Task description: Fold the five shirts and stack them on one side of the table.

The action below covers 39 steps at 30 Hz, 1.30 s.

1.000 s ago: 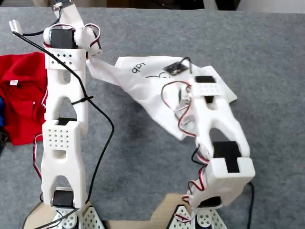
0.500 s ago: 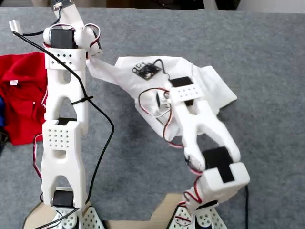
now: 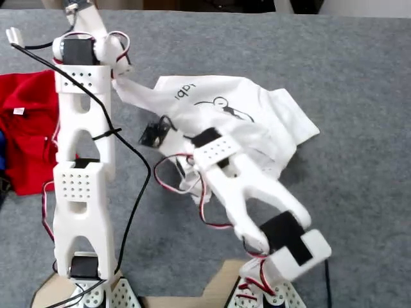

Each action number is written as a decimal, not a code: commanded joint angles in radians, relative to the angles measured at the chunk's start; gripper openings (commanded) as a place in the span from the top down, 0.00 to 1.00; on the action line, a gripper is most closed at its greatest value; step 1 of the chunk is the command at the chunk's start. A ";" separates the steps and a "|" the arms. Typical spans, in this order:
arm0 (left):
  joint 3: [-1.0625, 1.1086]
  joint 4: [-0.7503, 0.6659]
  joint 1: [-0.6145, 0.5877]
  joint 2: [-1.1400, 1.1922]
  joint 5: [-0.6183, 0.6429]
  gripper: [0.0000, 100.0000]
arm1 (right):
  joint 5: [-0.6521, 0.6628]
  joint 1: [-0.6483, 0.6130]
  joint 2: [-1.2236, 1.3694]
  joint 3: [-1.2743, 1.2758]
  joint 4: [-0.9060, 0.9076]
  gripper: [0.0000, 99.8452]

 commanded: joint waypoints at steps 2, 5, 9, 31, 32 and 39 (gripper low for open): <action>-0.002 0.011 -0.057 -0.068 -0.005 0.98 | 0.058 -0.053 -0.162 0.085 -0.003 0.87; -0.002 0.011 -0.087 -0.068 -0.005 0.98 | 0.118 -0.070 -0.277 0.174 -0.002 0.87; -0.002 0.011 -0.107 -0.068 -0.005 0.98 | 0.218 -0.030 -0.440 0.289 0.008 0.87; -0.009 0.011 -0.152 0.058 -0.006 0.98 | 0.077 -0.170 -0.338 0.071 0.041 0.86; -0.009 0.011 -0.160 0.058 -0.006 0.98 | 0.077 -0.185 -0.338 0.084 0.031 0.86; -0.006 0.011 -0.175 0.059 -0.006 0.98 | 0.066 -0.278 -0.331 0.170 -0.061 0.86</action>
